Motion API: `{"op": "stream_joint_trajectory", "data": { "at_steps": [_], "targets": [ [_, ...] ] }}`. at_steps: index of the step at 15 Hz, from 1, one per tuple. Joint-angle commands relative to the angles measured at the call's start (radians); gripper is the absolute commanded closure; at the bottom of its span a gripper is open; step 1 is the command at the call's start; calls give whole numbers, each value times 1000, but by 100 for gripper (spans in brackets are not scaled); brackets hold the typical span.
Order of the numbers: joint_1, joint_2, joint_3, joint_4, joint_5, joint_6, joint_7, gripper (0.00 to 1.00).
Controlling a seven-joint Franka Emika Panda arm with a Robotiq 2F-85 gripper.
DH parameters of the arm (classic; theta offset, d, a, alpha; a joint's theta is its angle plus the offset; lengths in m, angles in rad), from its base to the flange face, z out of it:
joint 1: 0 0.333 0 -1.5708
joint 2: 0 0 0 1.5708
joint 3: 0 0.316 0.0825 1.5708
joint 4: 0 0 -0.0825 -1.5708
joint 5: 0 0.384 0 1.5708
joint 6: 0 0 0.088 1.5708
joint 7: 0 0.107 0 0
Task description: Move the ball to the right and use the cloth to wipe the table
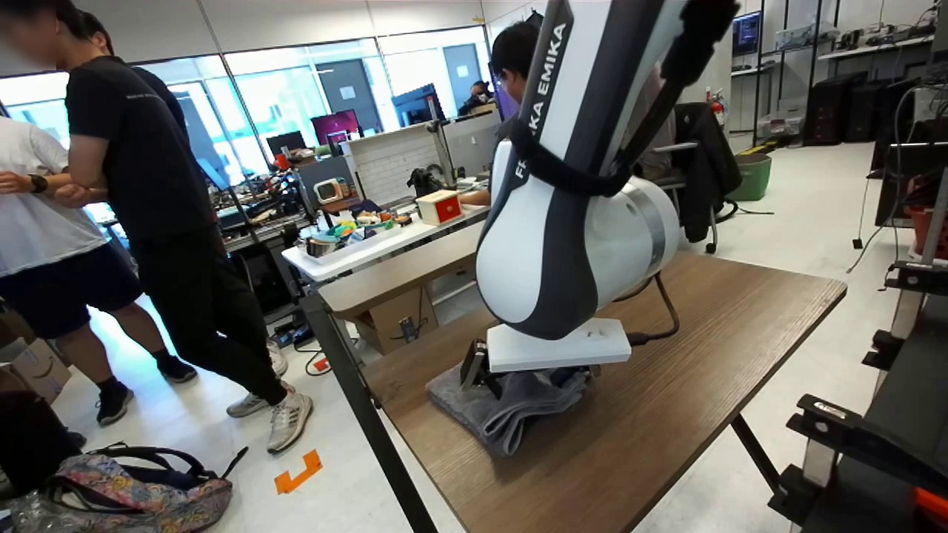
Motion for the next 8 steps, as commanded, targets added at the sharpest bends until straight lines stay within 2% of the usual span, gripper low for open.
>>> {"op": "stream_joint_trajectory", "data": {
  "at_steps": [1,5,8],
  "targets": [
    [-19,65,-17,78,28,-10,2,0],
    [-75,79,-58,129,32,-13,8,0],
    [-112,94,-56,163,36,-39,13,0]
  ]
}}
